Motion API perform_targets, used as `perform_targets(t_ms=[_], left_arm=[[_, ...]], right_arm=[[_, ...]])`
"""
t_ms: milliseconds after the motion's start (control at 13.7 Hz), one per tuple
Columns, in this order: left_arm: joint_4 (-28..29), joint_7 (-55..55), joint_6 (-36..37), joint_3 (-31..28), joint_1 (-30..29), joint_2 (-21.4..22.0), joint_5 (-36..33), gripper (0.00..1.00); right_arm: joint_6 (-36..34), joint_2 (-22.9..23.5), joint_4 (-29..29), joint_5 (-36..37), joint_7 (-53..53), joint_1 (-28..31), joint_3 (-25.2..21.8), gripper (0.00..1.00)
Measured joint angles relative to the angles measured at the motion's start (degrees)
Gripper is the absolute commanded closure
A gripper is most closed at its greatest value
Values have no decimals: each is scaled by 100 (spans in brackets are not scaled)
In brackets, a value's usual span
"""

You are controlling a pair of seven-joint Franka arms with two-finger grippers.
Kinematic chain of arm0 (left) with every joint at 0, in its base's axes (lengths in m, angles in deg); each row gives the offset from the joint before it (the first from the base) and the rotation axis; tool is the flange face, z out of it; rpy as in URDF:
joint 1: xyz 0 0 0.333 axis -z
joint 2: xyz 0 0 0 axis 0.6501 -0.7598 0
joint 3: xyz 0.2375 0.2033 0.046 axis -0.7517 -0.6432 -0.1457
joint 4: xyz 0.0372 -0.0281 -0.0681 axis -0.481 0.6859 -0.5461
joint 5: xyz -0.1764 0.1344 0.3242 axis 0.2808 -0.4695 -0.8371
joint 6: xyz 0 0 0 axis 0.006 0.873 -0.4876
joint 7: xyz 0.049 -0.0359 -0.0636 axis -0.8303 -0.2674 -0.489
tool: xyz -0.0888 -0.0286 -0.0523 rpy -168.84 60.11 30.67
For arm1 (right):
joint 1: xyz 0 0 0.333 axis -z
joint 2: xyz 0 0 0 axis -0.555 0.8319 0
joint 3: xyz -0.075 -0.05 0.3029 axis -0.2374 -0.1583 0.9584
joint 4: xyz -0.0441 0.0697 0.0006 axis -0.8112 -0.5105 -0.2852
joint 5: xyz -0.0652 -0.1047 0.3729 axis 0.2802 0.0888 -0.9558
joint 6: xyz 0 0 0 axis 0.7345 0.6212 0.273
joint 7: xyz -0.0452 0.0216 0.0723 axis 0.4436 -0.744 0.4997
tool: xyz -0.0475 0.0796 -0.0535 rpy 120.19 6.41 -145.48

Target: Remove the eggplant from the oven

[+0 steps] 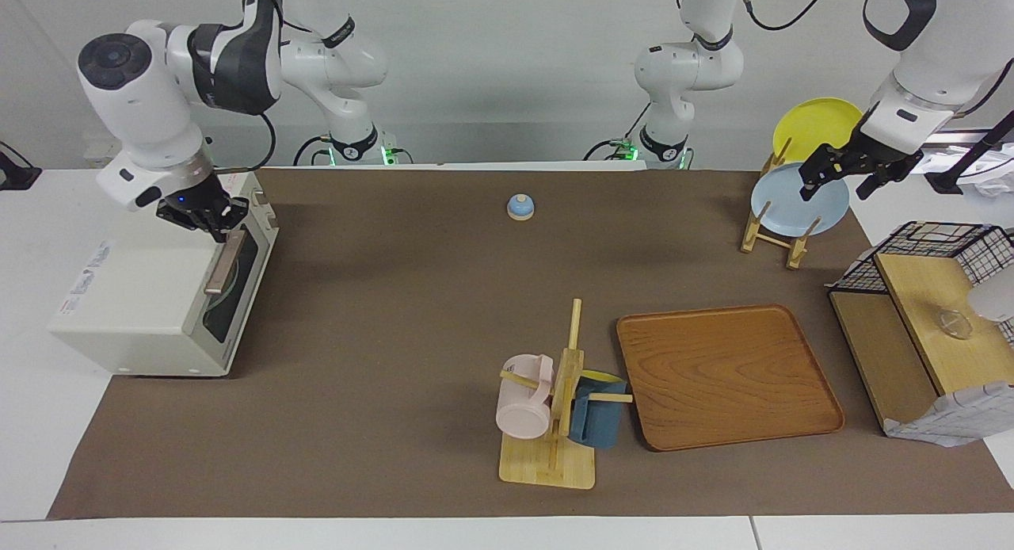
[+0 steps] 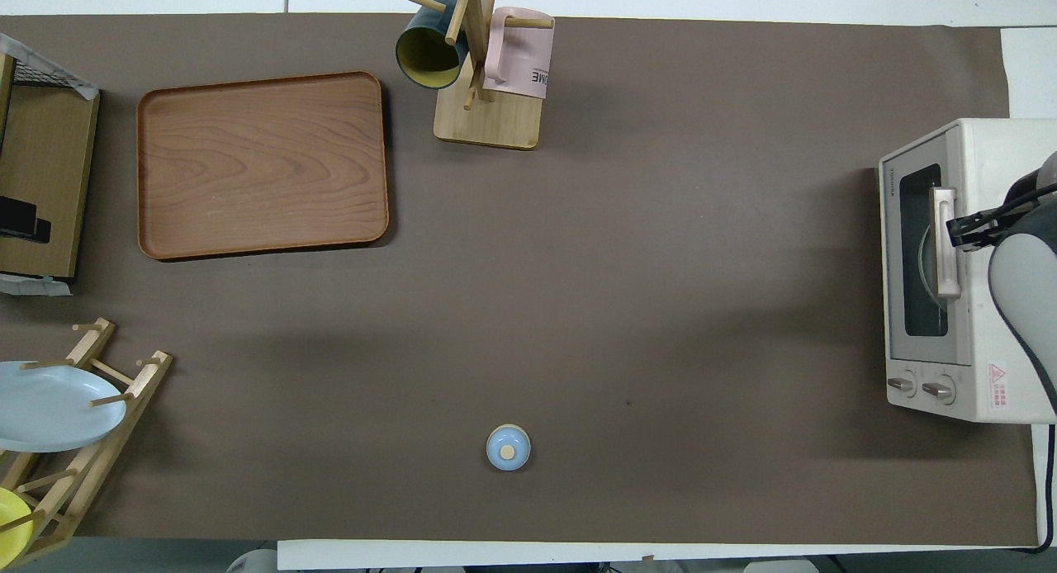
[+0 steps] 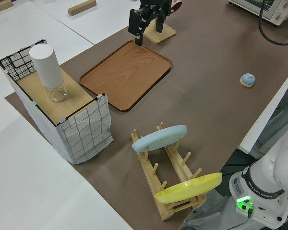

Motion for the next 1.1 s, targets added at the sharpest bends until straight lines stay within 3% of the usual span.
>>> perform_targets(t_ms=[512, 732, 1098], left_arm=[[0, 0, 3, 0, 0, 0, 0, 0], [0, 0, 4, 0, 0, 0, 0, 0], [0, 0, 7, 0, 0, 0, 0, 0]], right_arm=[[425, 125, 288, 86, 53, -59, 35, 100], [600, 177, 419, -88, -95, -414, 56, 100], [1771, 1084, 602, -587, -768, -898, 112, 100]])
